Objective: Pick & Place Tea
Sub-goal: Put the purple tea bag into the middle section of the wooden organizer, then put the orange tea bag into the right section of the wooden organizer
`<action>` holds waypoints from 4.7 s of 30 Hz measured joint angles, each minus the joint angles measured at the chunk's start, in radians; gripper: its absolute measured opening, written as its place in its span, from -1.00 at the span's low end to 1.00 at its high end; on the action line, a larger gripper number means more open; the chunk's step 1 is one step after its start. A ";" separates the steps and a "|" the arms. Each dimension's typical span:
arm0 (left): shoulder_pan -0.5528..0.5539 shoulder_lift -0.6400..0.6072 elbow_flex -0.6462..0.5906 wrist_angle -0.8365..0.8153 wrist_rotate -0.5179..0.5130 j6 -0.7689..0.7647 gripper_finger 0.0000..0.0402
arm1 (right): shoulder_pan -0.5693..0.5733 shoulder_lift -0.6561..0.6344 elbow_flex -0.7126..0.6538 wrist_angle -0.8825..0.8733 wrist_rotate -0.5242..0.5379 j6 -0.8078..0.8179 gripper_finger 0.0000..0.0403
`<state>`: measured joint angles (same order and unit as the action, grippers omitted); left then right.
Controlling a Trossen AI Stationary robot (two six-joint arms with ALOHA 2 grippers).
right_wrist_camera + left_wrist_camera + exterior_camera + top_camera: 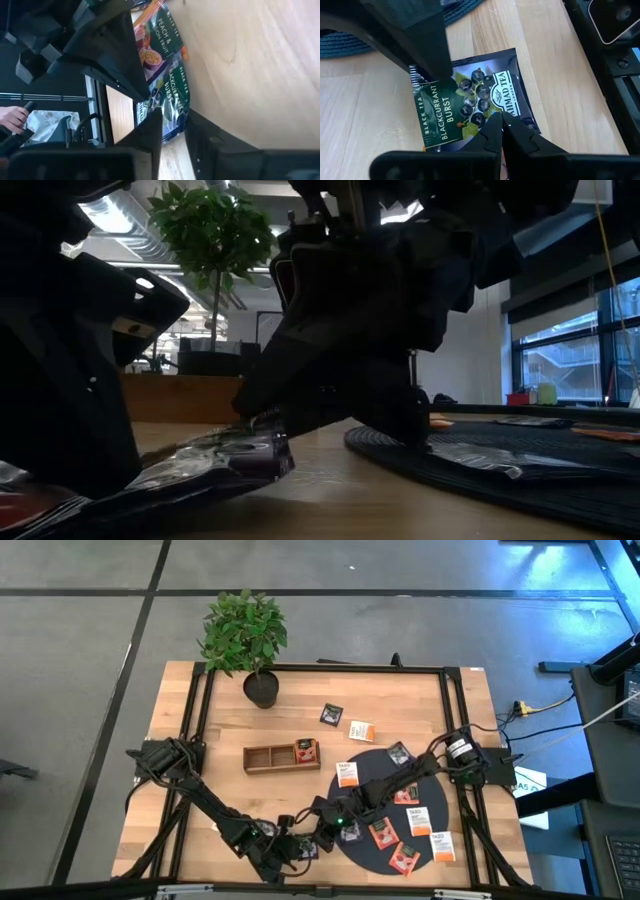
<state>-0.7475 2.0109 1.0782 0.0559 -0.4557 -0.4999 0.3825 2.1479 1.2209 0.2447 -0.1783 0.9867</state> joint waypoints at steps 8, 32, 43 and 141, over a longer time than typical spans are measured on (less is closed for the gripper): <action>0.000 -0.005 -0.001 -0.004 -0.005 0.000 -0.99 | -0.007 0.000 0.000 0.000 0.003 0.004 -0.96; -0.117 -0.529 -0.041 -0.246 -0.578 0.075 -0.96 | -0.264 -0.330 -0.003 0.023 0.184 -0.610 -0.99; -0.142 -0.585 -0.041 -0.275 -0.749 0.112 -0.95 | -0.401 -0.185 -0.003 0.115 0.178 -0.844 -0.99; -0.066 -0.080 -0.039 -0.187 0.023 -0.249 -0.96 | -0.006 -0.103 0.001 -0.018 0.166 -0.161 0.23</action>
<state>-0.8134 1.9307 1.0397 -0.1315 -0.4330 -0.7492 0.3764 2.0453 1.2216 0.2267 -0.0122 0.8261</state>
